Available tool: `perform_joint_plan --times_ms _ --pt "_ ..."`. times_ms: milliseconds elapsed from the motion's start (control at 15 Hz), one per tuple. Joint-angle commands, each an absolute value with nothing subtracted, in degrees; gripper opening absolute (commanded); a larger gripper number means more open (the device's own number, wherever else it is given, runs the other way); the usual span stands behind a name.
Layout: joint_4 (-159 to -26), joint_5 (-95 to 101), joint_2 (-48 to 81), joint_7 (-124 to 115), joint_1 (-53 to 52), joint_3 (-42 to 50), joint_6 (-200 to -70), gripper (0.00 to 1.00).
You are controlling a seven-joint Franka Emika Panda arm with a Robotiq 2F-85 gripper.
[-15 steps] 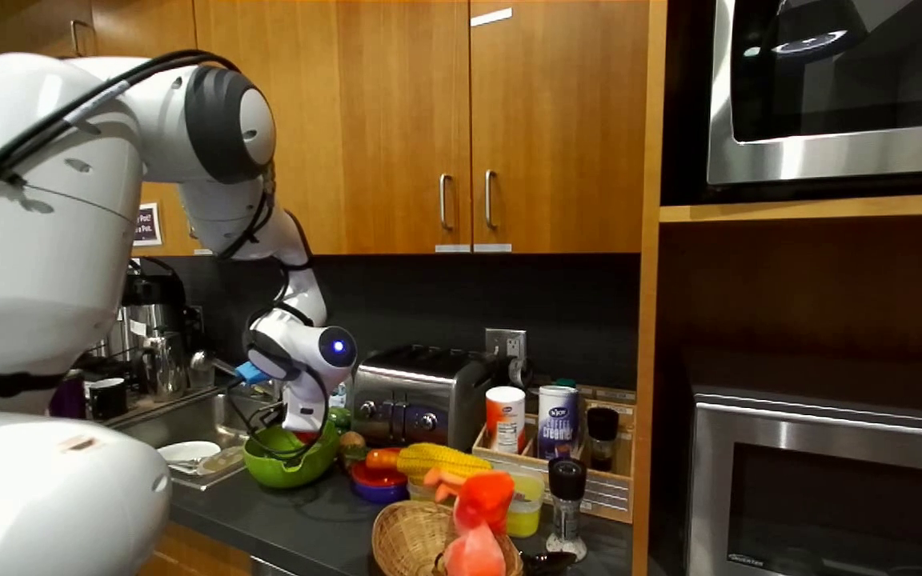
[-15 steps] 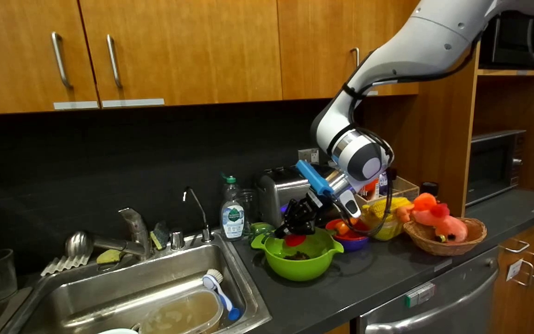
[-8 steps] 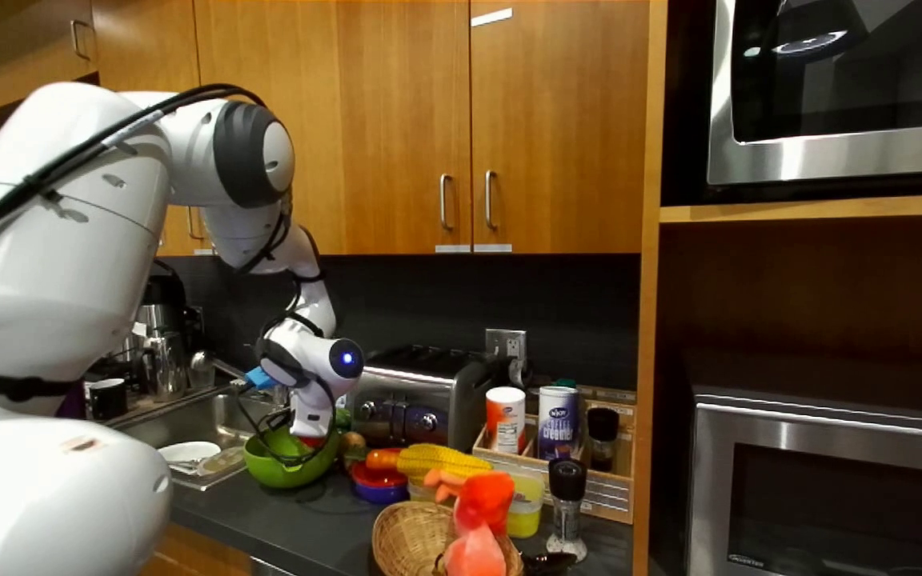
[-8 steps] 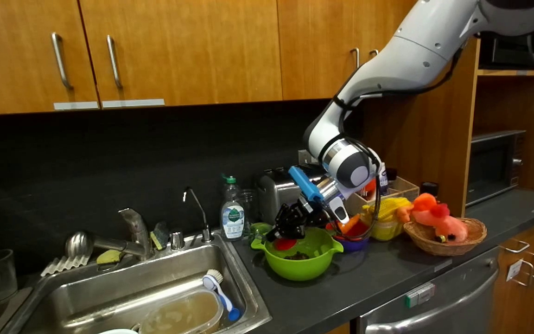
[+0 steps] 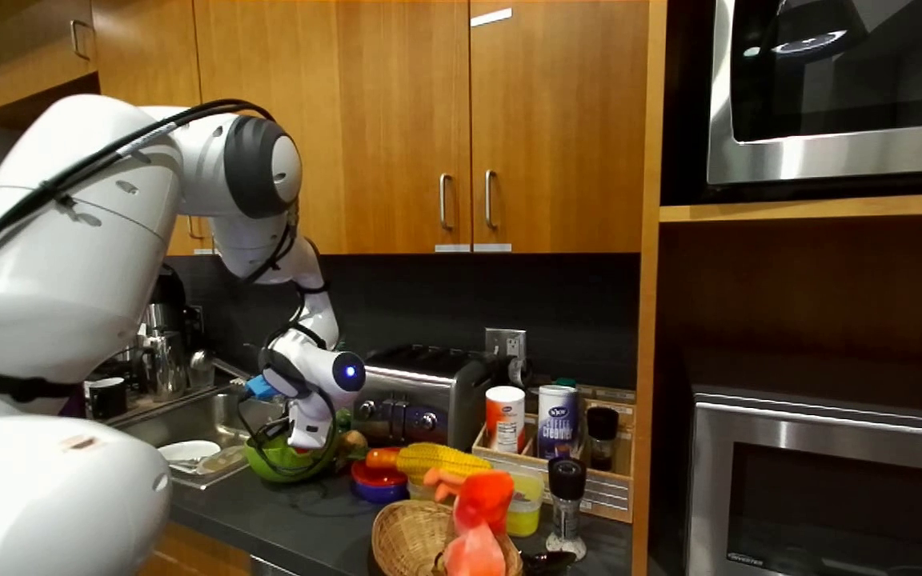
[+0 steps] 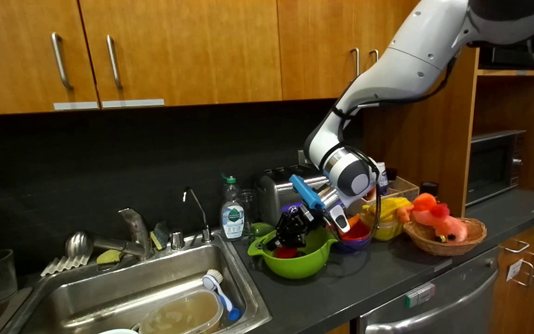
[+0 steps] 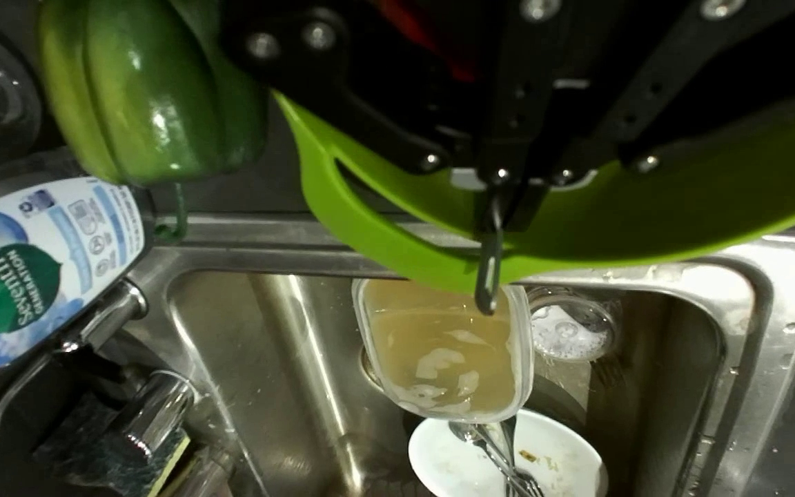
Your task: Lift the orange measuring spoon from the green bowl, use it to get some content from the green bowl and then put it back
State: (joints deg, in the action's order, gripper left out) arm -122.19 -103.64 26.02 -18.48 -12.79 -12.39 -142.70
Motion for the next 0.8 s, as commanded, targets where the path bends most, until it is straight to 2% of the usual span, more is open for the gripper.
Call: perform_joint_plan --times_ms 0,733 --pt "-122.6 -103.5 26.9 -18.7 -13.5 -11.4 -140.9 0.01" --pt "-126.9 -102.5 24.5 -21.6 -12.8 -10.8 -136.3 0.01"
